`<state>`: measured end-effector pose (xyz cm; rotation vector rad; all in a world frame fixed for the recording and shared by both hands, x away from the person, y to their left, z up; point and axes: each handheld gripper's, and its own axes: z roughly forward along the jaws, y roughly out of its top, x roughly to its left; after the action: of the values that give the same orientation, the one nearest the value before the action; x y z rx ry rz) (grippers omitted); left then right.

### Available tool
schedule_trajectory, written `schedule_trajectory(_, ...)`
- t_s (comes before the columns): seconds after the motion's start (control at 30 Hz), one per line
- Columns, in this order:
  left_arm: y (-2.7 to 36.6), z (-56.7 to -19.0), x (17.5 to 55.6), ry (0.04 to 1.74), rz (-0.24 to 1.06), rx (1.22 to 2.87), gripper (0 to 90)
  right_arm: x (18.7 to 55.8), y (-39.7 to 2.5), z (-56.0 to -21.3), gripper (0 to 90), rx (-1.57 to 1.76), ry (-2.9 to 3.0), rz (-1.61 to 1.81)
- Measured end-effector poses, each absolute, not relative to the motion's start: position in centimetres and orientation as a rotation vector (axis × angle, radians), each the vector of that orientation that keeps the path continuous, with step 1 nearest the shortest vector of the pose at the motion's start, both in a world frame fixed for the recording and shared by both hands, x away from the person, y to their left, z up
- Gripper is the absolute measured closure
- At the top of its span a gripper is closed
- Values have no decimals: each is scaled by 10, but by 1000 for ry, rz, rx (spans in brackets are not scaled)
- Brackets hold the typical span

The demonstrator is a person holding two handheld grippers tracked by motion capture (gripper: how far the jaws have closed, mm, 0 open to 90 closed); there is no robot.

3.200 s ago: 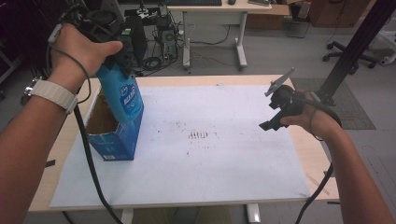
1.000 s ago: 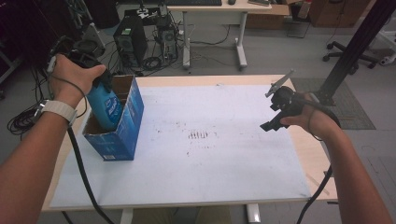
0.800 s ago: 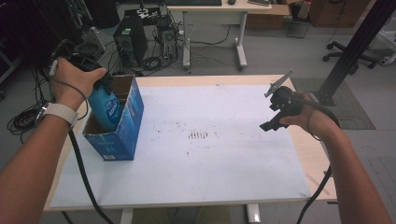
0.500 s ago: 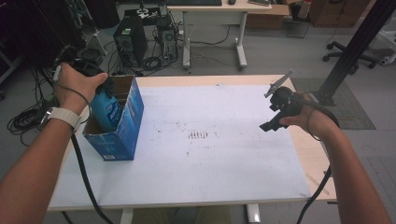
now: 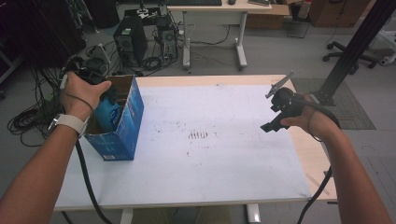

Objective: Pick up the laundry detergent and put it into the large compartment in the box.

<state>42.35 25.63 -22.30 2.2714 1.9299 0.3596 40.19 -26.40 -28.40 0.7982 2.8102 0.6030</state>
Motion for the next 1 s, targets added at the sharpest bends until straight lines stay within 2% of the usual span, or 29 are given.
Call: schedule_trajectory(1.0,256,-270,426,1941,336,2305,374,403,-264,-287,91,805,2818,593)
